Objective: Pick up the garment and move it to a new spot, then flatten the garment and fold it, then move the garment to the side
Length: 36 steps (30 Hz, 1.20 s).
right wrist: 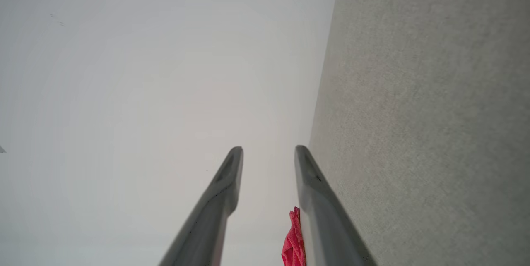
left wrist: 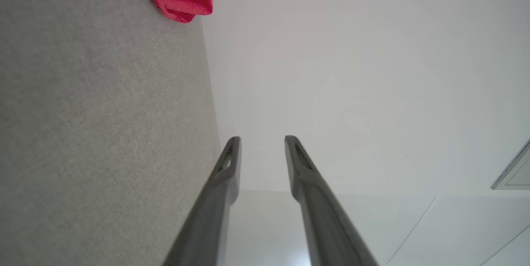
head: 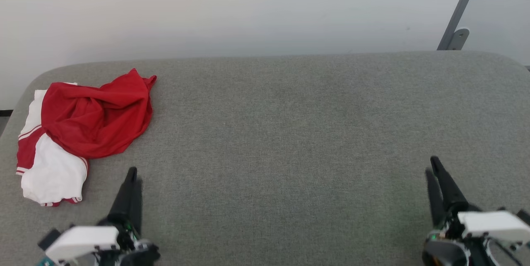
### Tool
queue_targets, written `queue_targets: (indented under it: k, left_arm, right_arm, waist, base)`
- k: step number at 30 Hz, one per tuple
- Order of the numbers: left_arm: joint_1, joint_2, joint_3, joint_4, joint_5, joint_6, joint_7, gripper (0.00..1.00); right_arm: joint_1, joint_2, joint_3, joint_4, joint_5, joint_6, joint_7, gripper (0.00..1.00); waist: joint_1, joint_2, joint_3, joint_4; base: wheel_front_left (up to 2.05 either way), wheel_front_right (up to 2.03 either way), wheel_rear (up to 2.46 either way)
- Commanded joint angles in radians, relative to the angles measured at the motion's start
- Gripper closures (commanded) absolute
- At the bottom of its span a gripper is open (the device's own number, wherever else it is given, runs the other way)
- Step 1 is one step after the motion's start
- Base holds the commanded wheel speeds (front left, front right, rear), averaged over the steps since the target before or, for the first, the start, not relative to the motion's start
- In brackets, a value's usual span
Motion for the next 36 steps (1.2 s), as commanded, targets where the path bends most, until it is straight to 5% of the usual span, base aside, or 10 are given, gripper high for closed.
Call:
queue_targets:
  k: [1,19,36]
  left_arm:
    - [0.008,-0.003,0.000,0.006,-0.001,0.002,-0.001,0.00]
    - [0.041,0.034,-0.040,-0.112,0.073,0.054,-0.075,0.00]
    - [0.045,0.135,-0.120,-0.138,0.416,0.136,-0.154,0.00]
  right_arm:
    - [0.008,0.001,0.000,0.006,-0.001,0.000,-0.001,0.00]
    - [-0.004,-0.018,0.039,-0.022,-0.129,0.000,-0.052,0.00]
    - [-0.032,-0.071,0.091,-0.011,-0.503,0.000,-0.088,0.00]
  waist:
    - [0.0000,0.0000,0.000,0.000]
    - [0.0000,0.0000,-0.002,0.002]
    - [0.0000,0.0000,-0.005,0.010]
  base:
    - [0.00,0.00,0.00]
    - [0.00,0.00,0.00]
    - [0.00,0.00,0.00]
